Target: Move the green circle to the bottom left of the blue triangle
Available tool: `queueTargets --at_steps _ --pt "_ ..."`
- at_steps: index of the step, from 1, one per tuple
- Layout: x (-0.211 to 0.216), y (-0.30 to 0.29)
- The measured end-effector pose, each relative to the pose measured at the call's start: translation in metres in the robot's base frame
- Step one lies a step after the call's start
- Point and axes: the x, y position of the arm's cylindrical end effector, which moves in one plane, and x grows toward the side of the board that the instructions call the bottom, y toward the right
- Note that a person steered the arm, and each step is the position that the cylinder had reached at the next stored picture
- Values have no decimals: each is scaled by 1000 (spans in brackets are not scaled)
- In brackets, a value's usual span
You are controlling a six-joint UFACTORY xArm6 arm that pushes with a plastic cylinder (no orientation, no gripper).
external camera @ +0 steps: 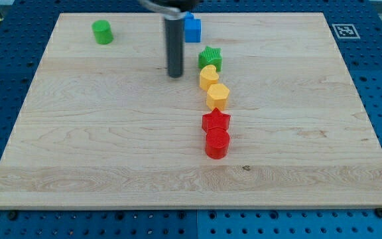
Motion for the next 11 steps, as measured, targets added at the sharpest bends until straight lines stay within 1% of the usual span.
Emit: queueTargets --at_steps 1,2,3,4,5,6,7,11 --pt "0 -84" --pt "-24 -131" --pt "-84 -161" --pt "-92 -172" --pt "-117 -177" --pt "-123 -177" --pt "-120 -167" --pt "-118 -41"
